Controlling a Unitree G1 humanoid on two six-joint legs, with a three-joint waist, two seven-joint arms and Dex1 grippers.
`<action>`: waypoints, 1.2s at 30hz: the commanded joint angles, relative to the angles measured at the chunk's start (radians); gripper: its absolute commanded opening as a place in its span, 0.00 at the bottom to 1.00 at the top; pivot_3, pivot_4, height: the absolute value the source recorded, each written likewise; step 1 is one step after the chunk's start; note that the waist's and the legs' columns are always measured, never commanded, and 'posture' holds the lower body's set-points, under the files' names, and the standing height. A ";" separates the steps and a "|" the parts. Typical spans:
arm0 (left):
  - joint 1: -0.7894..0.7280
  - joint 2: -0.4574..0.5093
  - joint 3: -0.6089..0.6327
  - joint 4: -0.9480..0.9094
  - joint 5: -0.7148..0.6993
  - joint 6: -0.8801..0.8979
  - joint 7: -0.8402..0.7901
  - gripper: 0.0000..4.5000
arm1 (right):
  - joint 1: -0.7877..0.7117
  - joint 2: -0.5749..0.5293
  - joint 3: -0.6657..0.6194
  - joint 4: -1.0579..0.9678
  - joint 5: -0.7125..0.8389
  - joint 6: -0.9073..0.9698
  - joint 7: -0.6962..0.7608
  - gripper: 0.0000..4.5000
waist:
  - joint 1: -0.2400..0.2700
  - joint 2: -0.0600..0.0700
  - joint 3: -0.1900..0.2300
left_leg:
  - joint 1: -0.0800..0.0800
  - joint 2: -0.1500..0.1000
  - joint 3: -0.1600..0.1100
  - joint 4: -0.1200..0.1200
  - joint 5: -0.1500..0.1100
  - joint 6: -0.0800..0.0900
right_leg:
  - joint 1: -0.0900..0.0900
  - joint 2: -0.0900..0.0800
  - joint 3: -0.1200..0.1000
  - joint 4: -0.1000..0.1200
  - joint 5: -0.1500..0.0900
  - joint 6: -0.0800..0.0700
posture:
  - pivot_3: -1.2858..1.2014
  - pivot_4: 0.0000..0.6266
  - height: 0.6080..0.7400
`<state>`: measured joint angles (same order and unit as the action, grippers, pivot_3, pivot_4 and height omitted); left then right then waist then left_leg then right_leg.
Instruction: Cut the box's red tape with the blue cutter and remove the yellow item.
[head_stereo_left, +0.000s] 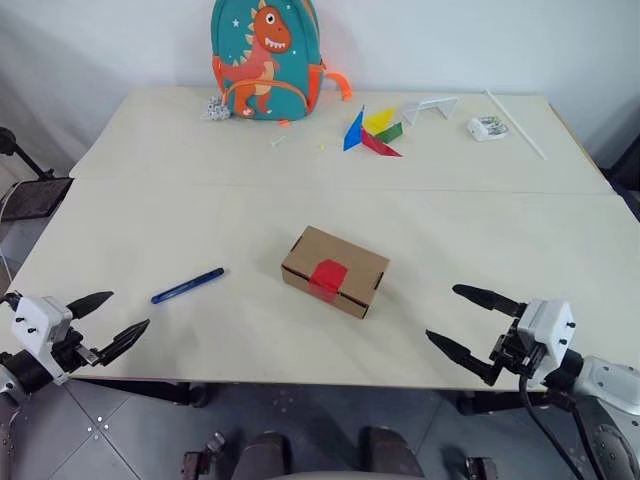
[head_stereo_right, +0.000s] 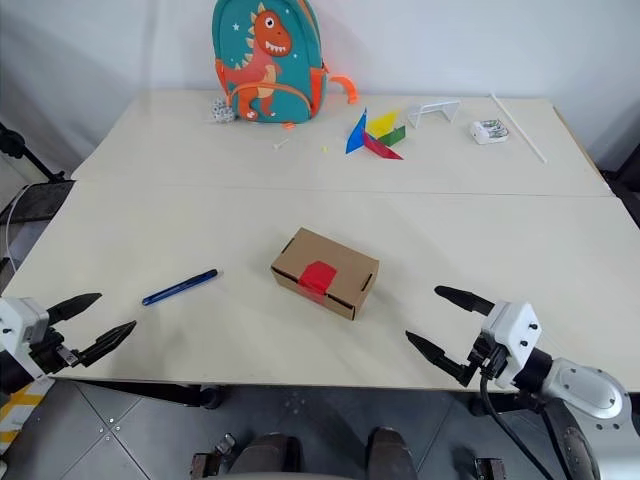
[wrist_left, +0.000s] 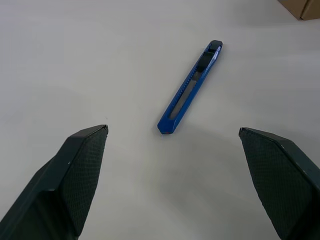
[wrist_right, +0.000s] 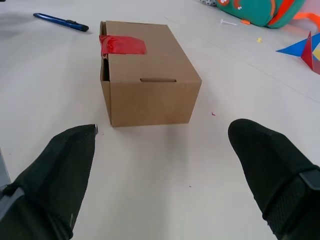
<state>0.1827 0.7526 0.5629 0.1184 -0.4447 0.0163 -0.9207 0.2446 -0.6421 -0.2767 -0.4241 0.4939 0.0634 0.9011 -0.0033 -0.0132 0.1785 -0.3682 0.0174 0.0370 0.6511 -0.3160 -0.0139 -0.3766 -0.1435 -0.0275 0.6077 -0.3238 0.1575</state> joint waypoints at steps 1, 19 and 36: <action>-0.002 0.012 -0.002 -0.051 -0.016 0.034 0.000 0.99 | -0.002 0.012 0.018 -0.029 -0.001 -0.004 -0.010 1.00 | 0.000 0.000 0.000 | 0.000 0.000 0.000 0.000 0.000 0.000 | 0.000 0.000 0.000 0.000 0.000 0.000 | 0.52 0.24 1.00; -0.720 -0.156 -0.558 0.051 0.182 0.199 0.074 0.15 | -0.202 0.084 0.316 -0.068 -0.204 0.311 -0.299 0.00 | 0.000 0.000 0.000 | -0.003 -0.002 0.002 0.008 0.002 -0.003 | 0.000 0.000 -0.006 0.005 0.002 0.003 | 0.52 0.24 1.00; -0.678 -0.167 -0.635 -0.103 0.094 0.395 -0.142 0.01 | -0.562 0.173 0.383 0.173 -0.282 0.451 -0.353 0.00 | 0.000 -0.001 0.000 | -0.008 0.000 0.001 0.011 0.001 -0.003 | -0.003 -0.001 -0.015 0.006 0.002 0.004 | 0.52 0.24 1.00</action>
<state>-0.5040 0.5824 -0.0781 0.1101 -0.2908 0.3785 -1.0317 -0.2854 -0.4863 0.0870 -0.2587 0.2112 0.5458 0.5319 -0.0038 -0.0142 0.1790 -0.3761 0.0179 0.0383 0.6626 -0.3154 -0.0171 -0.3801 -0.1447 -0.0420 0.6135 -0.3219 0.1611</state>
